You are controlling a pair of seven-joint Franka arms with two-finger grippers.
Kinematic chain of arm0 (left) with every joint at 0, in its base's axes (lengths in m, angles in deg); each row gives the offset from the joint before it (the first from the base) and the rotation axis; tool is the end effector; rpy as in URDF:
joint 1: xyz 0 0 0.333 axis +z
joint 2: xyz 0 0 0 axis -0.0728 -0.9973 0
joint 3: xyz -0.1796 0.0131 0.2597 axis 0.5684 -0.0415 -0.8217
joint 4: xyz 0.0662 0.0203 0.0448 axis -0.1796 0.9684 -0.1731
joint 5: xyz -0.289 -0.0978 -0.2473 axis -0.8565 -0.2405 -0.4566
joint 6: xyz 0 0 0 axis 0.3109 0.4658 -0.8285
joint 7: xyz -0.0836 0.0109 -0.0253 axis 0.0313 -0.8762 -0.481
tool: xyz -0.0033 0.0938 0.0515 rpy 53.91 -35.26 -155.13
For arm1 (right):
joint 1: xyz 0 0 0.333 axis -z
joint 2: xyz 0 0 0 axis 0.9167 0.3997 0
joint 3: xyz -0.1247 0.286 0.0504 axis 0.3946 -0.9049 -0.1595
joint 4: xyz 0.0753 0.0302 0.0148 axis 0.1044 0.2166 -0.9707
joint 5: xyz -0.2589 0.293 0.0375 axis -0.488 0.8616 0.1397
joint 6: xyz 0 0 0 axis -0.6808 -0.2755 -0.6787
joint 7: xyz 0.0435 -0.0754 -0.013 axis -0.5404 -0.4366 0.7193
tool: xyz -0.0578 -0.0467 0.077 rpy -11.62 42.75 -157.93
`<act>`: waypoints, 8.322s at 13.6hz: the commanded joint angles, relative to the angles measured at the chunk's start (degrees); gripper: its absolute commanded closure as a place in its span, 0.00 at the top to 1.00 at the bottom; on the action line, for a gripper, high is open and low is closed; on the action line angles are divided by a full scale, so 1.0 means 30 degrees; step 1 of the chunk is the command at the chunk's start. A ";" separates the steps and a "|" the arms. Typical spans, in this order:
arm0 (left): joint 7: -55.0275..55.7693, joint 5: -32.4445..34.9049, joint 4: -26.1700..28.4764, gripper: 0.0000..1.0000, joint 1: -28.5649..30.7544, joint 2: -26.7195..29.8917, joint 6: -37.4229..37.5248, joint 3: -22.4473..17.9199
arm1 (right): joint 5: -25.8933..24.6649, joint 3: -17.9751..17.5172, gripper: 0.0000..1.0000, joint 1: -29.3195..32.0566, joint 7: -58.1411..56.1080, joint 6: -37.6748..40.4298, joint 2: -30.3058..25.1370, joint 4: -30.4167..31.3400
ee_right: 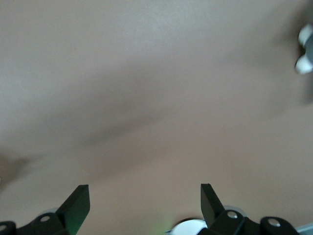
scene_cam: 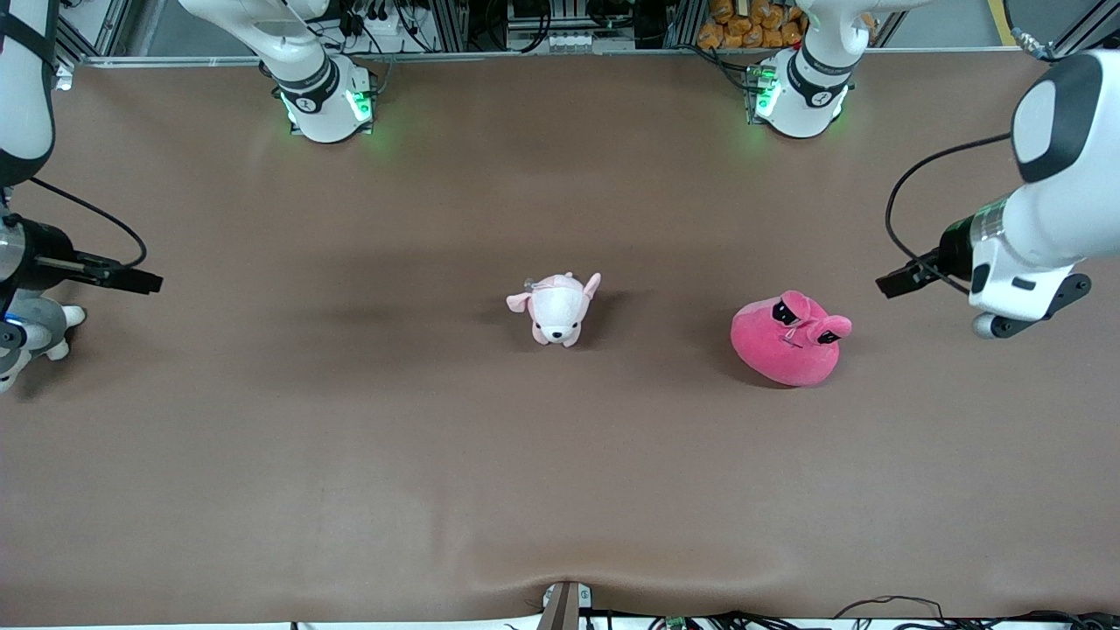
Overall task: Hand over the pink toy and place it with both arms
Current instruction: 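Lower the open left gripper around the pink plush toy's head, then close the left gripper on the pink toy, then carry the pink toy with the left gripper while the right gripper approaches, then grasp the pink toy with the right gripper and open the left gripper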
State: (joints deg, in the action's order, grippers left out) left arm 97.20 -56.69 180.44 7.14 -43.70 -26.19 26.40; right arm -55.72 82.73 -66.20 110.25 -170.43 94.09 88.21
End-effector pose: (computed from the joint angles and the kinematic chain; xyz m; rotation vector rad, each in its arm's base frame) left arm 0.5823 -0.0526 0.4881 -2.9432 -0.8163 0.3238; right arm 0.6010 -0.0278 0.5419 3.0430 -0.6381 -0.3932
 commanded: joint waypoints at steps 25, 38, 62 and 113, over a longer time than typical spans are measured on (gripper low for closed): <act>2.1381 -0.1177 -0.0188 1.00 0.0328 -0.2552 -0.1691 0.0023 | 1.2706 -0.0109 1.00 -0.4593 2.3829 -0.7154 0.0002 0.2686; 2.0692 -0.1470 0.1273 1.00 0.0270 -0.3314 -0.4823 0.0462 | 1.2383 -0.0021 1.00 -0.3569 2.2598 -0.5544 -0.0438 0.3568; 2.0773 -0.2876 0.1336 0.00 0.0417 -0.2877 -0.5269 0.0814 | 1.2032 0.0008 1.00 -0.3538 2.2422 -0.5601 -0.0438 0.3890; 3.7532 -0.9907 -0.6955 1.00 -0.6438 -0.4223 -0.5237 0.1781 | 0.8047 -0.0051 0.00 -1.1922 3.4790 -1.5776 0.4222 -0.1501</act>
State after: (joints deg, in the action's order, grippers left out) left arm 209.09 -85.49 160.78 -11.91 -56.45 -42.77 32.02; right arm -30.18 82.70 -104.73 216.47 -222.09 107.19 84.36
